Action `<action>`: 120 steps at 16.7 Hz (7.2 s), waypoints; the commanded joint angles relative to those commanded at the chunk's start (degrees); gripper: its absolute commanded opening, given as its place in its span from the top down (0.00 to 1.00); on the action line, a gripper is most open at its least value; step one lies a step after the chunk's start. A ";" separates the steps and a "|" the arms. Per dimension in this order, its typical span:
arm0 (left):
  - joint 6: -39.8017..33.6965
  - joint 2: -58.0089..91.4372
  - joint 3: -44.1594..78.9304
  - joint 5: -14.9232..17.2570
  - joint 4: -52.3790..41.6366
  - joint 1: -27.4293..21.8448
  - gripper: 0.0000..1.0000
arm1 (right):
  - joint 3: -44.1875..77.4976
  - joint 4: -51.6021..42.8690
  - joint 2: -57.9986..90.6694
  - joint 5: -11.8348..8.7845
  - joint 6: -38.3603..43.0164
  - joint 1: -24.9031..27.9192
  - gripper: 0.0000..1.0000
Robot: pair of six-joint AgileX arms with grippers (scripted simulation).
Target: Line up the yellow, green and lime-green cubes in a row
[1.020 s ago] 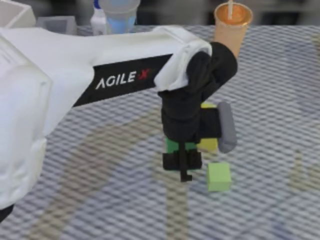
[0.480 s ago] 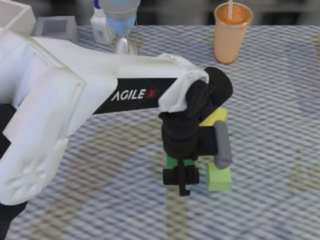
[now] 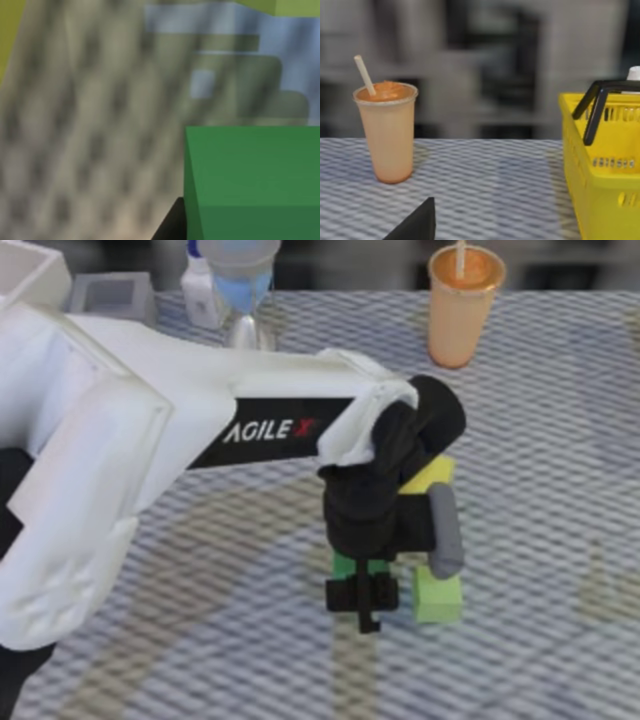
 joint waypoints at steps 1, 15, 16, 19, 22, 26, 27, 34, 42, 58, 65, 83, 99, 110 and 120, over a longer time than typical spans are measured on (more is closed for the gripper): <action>0.00 0.00 0.00 0.00 0.00 0.00 0.32 | 0.00 0.00 0.00 0.00 0.00 0.00 0.00; 0.06 -0.08 0.19 0.00 -0.21 0.08 0.00 | 0.00 0.00 0.00 0.00 0.00 0.00 0.00; 0.15 -0.31 0.89 0.00 -1.00 0.07 0.00 | 0.00 0.00 0.00 0.00 0.00 0.00 0.00; 0.04 -2.13 4.62 0.00 -6.94 0.63 0.00 | 0.00 0.00 0.00 0.00 0.00 0.00 0.00; -0.01 -4.18 8.20 -0.03 -12.68 1.16 0.00 | 0.00 0.00 0.00 0.00 0.00 0.00 0.00; -0.04 -4.74 8.84 -0.05 -13.54 1.29 0.00 | 0.00 0.00 0.00 0.00 0.00 0.00 0.00; -0.03 -4.54 8.73 -0.04 -13.41 0.98 0.00 | 0.01 -0.01 0.01 0.00 0.00 0.01 0.00; -3.97 -16.06 -1.50 -0.51 -6.92 6.54 0.00 | 12.16 -7.93 11.90 -0.22 -3.94 3.60 0.00; -18.23 -58.31 -35.96 -1.51 13.56 23.88 0.00 | 53.95 -33.89 59.22 0.14 -16.01 13.32 0.00; -43.41 -127.00 -90.89 -0.84 51.83 47.49 0.00 | 121.14 -74.85 135.79 0.25 -35.65 29.46 0.00; -43.88 -128.19 -91.58 -0.78 52.60 47.77 0.00 | 122.04 -75.08 136.93 0.28 -35.95 29.46 0.00; -43.88 -128.19 -91.58 -0.78 52.60 47.77 0.00 | 109.22 -58.03 141.19 0.34 -35.86 29.80 0.38; -43.88 -128.19 -91.58 -0.78 52.60 47.77 0.00 | 109.22 -58.03 141.19 0.34 -35.86 29.80 1.00; -43.88 -128.19 -91.58 -0.78 52.60 47.77 0.00 | 118.65 -71.48 136.93 0.24 -35.81 30.17 1.00; -43.88 -128.19 -91.58 -0.78 52.60 47.77 0.00 | 129.09 -77.16 141.82 0.31 -35.96 40.04 1.00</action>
